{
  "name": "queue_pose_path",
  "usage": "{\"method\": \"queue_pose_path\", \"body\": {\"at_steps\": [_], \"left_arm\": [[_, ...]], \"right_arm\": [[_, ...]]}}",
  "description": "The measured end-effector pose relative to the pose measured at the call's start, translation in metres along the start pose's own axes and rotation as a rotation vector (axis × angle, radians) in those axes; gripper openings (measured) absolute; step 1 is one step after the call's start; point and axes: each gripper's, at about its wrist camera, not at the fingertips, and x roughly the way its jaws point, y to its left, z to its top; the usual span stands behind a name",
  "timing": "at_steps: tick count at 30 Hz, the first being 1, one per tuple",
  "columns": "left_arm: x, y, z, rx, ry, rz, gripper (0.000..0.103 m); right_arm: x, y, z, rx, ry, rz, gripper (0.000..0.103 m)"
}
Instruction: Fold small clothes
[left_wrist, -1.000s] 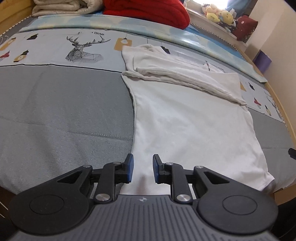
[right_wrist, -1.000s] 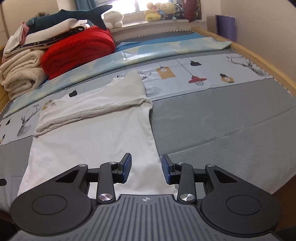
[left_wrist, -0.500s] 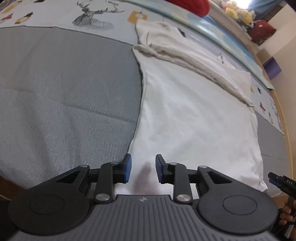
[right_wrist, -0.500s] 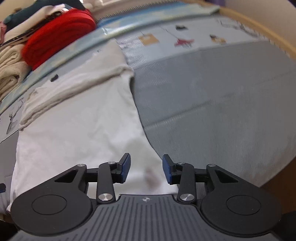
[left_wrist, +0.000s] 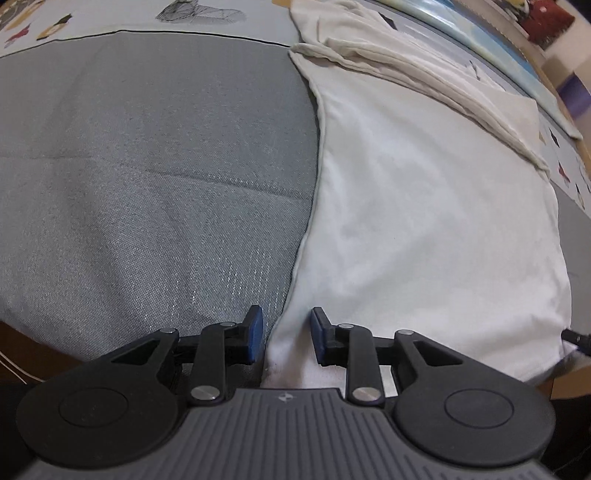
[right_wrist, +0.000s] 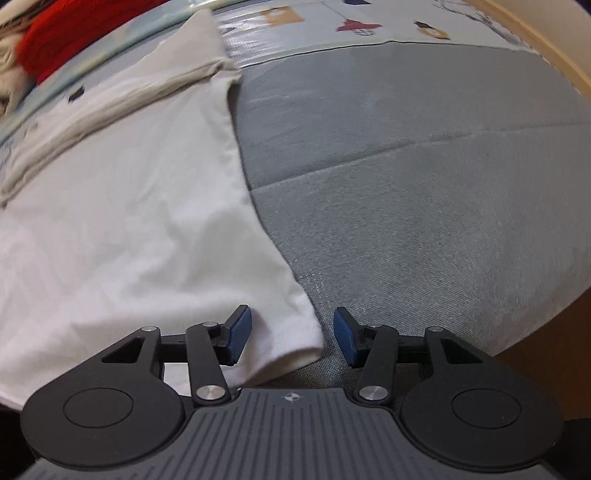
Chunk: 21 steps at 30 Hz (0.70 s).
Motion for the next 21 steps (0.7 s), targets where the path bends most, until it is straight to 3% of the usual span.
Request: {"method": "queue_pose_path", "body": {"at_steps": [2, 4, 5, 6, 9, 15, 21], "left_arm": [[0.001, -0.002, -0.002, 0.023, 0.003, 0.006, 0.031], [0.001, -0.007, -0.005, 0.06, 0.004, 0.007, 0.019], [0.001, -0.009, -0.005, 0.077, 0.007, 0.001, 0.006], [0.003, -0.012, -0.005, 0.094, 0.005, -0.006, 0.005], [-0.002, -0.017, -0.007, 0.132, -0.012, -0.013, 0.005], [-0.015, -0.016, -0.01, 0.138, -0.05, -0.028, 0.004], [-0.037, -0.018, -0.011, 0.151, -0.11, -0.063, 0.003]], "right_arm": [[0.0, 0.001, -0.001, -0.012, 0.002, -0.008, 0.052], [0.0, 0.003, -0.002, -0.019, 0.003, -0.014, 0.051], [0.0, 0.004, -0.002, -0.024, 0.002, -0.015, 0.044], [0.0, 0.005, -0.002, -0.029, 0.001, -0.01, 0.03], [-0.003, 0.006, -0.003, -0.044, -0.012, 0.009, 0.008], [-0.02, 0.002, -0.003, -0.029, -0.075, 0.051, 0.007], [-0.047, -0.004, 0.002, 0.007, -0.205, 0.133, 0.007]]}}
